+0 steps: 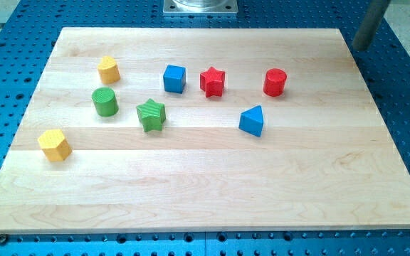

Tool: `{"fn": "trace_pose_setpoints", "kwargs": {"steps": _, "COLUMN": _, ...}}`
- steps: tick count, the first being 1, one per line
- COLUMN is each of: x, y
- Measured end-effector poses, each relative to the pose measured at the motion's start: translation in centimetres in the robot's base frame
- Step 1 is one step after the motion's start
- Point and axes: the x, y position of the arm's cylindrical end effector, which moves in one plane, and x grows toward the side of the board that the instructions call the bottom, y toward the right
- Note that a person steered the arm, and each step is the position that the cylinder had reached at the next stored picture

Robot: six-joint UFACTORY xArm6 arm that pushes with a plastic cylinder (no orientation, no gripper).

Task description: Move the red star to the top left of the board

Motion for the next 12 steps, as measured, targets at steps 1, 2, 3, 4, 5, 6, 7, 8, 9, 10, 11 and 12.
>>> {"fn": "trace_pose_setpoints", "kwargs": {"steps": 1, "x": 6.9, "y": -2.3}}
{"fn": "trace_pose_setpoints", "kwargs": {"steps": 2, "x": 7.7, "y": -3.3}}
{"fn": "trace_pose_setpoints", "kwargs": {"steps": 3, "x": 7.7, "y": -4.6}}
{"fn": "trace_pose_setpoints", "kwargs": {"steps": 4, "x": 8.0, "y": -14.5}}
{"fn": "trace_pose_setpoints", "kwargs": {"steps": 5, "x": 8.1, "y": -20.0}}
{"fn": "trace_pose_setpoints", "kwargs": {"steps": 6, "x": 12.6, "y": -20.5}}
{"fn": "trace_pose_setpoints", "kwargs": {"steps": 7, "x": 14.9, "y": -18.3}}
{"fn": "trace_pose_setpoints", "kwargs": {"steps": 8, "x": 16.3, "y": -20.7}}
{"fn": "trace_pose_setpoints", "kwargs": {"steps": 9, "x": 15.3, "y": -25.0}}
{"fn": "trace_pose_setpoints", "kwargs": {"steps": 10, "x": 14.0, "y": -27.2}}
{"fn": "trace_pose_setpoints", "kwargs": {"steps": 11, "x": 11.3, "y": -27.2}}
{"fn": "trace_pose_setpoints", "kwargs": {"steps": 12, "x": 10.8, "y": -29.3}}
